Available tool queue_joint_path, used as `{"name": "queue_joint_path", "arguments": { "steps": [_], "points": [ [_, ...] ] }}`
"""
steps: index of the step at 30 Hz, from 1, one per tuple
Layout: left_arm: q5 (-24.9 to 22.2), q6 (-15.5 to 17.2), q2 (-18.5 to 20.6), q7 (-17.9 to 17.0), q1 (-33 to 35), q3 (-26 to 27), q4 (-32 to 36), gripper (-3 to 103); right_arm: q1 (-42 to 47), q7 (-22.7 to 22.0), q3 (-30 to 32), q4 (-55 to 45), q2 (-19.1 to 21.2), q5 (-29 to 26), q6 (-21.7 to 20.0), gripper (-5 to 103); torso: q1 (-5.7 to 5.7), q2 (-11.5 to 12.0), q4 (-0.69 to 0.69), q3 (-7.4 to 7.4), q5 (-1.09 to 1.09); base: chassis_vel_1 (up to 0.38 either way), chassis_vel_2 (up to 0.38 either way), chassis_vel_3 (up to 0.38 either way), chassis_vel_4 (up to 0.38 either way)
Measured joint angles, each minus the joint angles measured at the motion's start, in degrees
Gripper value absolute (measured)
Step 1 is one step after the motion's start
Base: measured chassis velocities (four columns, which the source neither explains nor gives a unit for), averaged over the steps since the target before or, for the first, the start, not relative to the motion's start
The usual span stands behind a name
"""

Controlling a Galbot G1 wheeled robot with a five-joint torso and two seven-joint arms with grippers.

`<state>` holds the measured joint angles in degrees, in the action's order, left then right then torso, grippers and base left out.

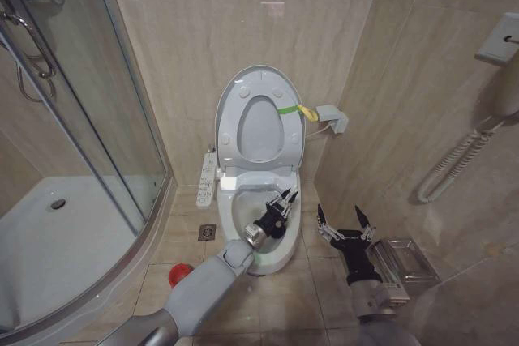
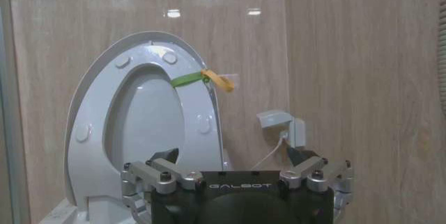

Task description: Open the toilet lid, clean the toilet bowl with a toilet brush, close the toilet lid, and flush.

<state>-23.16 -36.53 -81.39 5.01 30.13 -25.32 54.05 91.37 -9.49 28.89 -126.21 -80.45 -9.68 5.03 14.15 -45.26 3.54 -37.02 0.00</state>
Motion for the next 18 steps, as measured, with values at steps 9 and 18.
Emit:
{"name": "queue_joint_path", "arguments": {
  "steps": [9,18],
  "points": [
    [0.82,0.46,1.45,0.31,0.5,0.41,2.41,21,0.0,0.01,0.0,0.0,0.0,0.0,0.0,100,0.0,0.0,0.01,0.0,0.0,0.0,0.0,0.0,0.0],
    [-0.47,2.26,2.13,-0.73,1.26,-0.96,9.44,21,0.0,0.01,0.0,0.0,0.0,0.0,0.0,100,0.0,0.0,0.01,0.0,0.0,0.0,0.0,0.0,0.0]
  ]
}}
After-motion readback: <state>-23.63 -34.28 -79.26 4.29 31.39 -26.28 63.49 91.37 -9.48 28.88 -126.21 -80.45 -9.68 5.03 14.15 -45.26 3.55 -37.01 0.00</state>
